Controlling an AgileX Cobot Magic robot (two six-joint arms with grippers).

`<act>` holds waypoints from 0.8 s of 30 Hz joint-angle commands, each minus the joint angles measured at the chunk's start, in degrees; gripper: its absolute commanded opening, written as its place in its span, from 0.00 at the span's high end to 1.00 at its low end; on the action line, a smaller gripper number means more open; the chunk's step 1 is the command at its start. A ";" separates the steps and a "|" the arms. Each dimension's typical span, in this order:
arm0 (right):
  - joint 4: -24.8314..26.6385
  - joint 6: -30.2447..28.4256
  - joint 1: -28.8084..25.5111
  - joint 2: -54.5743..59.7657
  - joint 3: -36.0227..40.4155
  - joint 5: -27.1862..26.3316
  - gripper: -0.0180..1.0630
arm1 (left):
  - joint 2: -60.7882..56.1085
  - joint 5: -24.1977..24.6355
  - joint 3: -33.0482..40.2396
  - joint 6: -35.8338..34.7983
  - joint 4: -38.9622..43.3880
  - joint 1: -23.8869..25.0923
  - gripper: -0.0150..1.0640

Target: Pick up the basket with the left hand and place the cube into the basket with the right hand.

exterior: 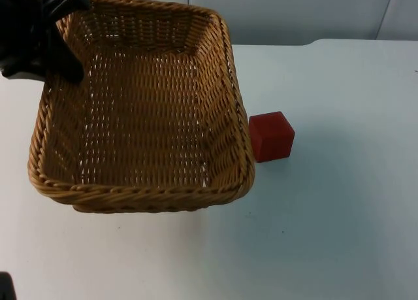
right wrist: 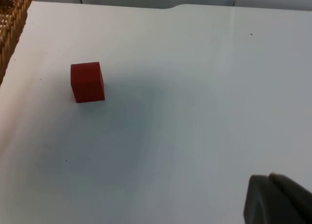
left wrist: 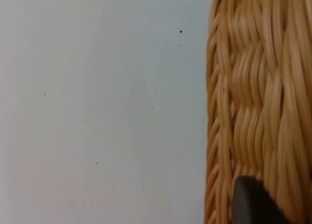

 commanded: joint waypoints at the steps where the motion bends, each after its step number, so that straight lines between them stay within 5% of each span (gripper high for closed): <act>1: -0.12 -0.04 -0.39 -0.12 0.18 -0.52 0.99 | -0.79 -0.30 -0.26 -0.13 -1.75 -0.01 0.99; 8: -1.47 0.11 -0.38 -0.12 0.18 -0.61 0.99 | -0.79 -0.51 -0.26 -0.13 -1.75 -0.01 0.99; 11: -5.28 3.34 -0.38 -0.12 0.18 -1.00 0.99 | -0.79 -0.51 -0.26 -0.13 -1.75 -0.01 0.99; 13: -12.78 5.59 -0.38 -0.12 0.18 -1.72 0.94 | -0.79 -0.51 -0.26 -0.13 -1.75 -0.01 0.99; 17: -15.16 6.86 -0.38 1.08 -0.04 -1.48 0.73 | -0.79 -0.51 -0.26 -0.13 -1.75 -0.01 0.99; 20: -12.50 6.37 -0.38 5.98 -0.04 -2.10 0.33 | -0.79 -0.51 -0.26 -0.13 -1.75 -0.01 0.99; 21: -12.50 6.37 -0.38 5.98 -0.04 -2.10 0.33 | -0.79 -0.51 -0.26 -0.13 -1.75 -0.01 0.99; 23: -13.04 5.53 -0.38 10.16 -0.26 -2.97 0.01 | -0.79 -0.51 -0.26 -0.13 -1.75 -0.01 0.99; 24: -13.43 5.53 -0.38 12.65 -0.55 -3.83 0.01 | -0.79 -0.51 -0.26 -0.13 -1.75 -0.01 0.99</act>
